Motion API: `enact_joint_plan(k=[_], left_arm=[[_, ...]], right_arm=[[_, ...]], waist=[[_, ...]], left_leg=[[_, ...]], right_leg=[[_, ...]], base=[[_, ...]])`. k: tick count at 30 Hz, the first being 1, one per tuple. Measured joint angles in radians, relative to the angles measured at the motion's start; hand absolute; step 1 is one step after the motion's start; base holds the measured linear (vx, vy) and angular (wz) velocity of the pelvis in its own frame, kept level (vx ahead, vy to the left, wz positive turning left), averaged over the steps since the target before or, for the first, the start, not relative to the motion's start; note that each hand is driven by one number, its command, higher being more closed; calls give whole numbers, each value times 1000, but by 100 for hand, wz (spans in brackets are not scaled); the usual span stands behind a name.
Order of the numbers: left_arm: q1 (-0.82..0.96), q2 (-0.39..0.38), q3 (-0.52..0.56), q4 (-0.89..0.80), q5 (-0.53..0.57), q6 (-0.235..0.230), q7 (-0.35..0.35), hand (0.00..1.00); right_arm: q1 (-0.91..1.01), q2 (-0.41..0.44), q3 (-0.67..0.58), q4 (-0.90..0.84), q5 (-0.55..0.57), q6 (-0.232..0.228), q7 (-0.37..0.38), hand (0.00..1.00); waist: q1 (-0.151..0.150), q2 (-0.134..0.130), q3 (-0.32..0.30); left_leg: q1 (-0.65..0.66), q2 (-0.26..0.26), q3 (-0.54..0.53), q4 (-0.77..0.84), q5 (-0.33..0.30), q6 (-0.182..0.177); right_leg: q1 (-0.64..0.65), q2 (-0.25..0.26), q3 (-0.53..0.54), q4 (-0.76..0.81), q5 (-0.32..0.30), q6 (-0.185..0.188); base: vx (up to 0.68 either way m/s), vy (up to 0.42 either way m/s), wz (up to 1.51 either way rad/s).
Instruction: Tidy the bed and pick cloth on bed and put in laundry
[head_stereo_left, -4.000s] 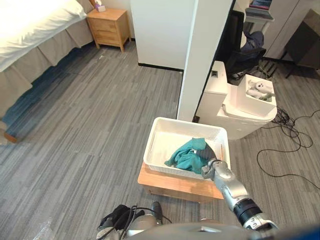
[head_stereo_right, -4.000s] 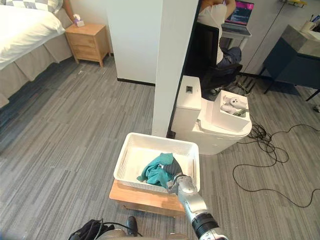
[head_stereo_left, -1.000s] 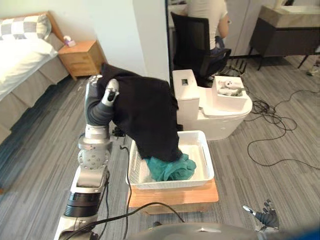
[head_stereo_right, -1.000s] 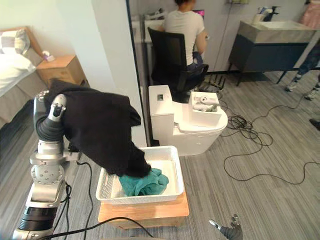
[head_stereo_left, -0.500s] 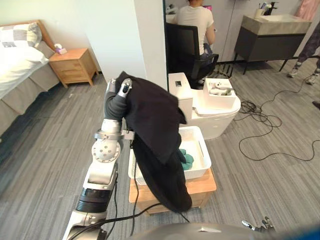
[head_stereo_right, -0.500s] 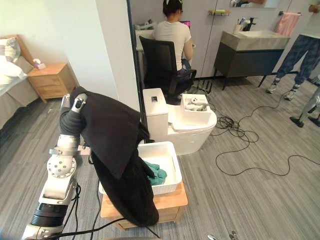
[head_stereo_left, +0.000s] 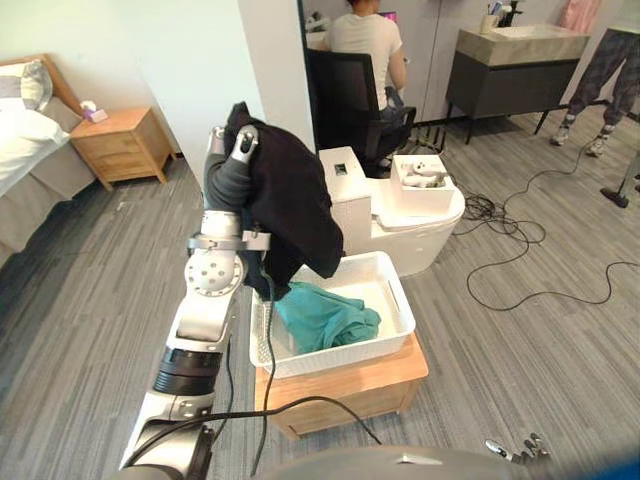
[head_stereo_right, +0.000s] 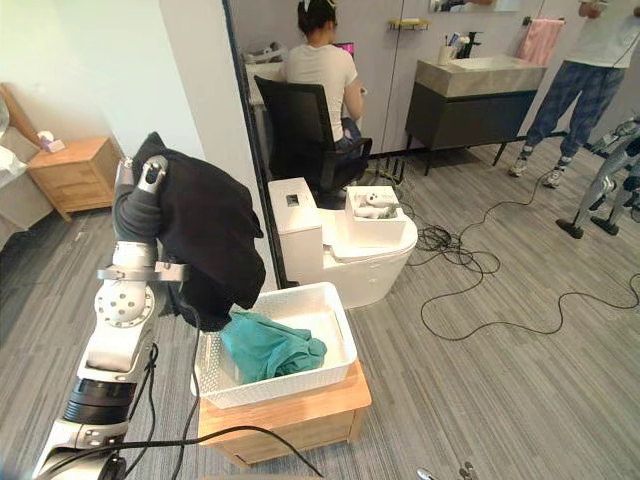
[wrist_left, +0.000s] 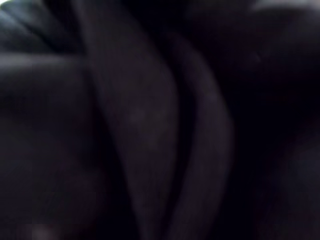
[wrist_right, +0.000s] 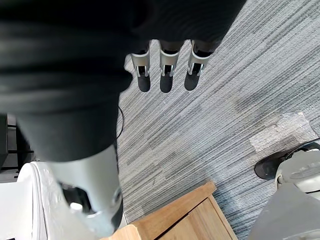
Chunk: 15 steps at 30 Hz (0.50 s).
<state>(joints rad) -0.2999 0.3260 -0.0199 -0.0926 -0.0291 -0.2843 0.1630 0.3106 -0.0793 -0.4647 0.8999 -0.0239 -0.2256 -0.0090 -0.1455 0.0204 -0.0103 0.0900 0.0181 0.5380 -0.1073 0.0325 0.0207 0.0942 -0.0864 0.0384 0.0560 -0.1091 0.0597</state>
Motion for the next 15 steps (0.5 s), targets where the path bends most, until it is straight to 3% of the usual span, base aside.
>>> enact_joint_plan(k=[7, 9, 11, 15], left_arm=[[-31, 5, -22, 42, 2, 66, -14, 100], [-41, 18, -23, 44, 22, 82, -3, 100], [-122, 85, -41, 110, 60, 81, 44, 100], [-346, 168, -35, 264, 84, 82, 152, 100]], right_arm=[[3, 0, 7, 0, -27, 2, 10, 0], [-1, -2, 42, -8, -39, 5, 27, 0], [-1, -1, 118, -56, -24, 7, 55, 0], [-68, -5, 159, -128, 73, 7, 91, 0]], waist=[[-2, -6, 3], [5, -16, 11], [23, -23, 17], [16, -57, 139]], left_leg=[[-3, 1, 6, 0, 3, 1], [-23, 9, 24, 0, 1, -1], [-123, 25, 56, 0, 8, 1], [-253, 56, 124, 7, 43, -5]], right_leg=[[-4, 2, 7, 0, 5, -2], [-33, 8, 19, 9, 1, -8], [-148, 22, 35, 18, 8, -10], [-275, 37, 36, -25, 64, -18]], base=[[-22, -2, -2], [-84, -22, -22], [-118, -43, -34], [-125, -29, -5]])
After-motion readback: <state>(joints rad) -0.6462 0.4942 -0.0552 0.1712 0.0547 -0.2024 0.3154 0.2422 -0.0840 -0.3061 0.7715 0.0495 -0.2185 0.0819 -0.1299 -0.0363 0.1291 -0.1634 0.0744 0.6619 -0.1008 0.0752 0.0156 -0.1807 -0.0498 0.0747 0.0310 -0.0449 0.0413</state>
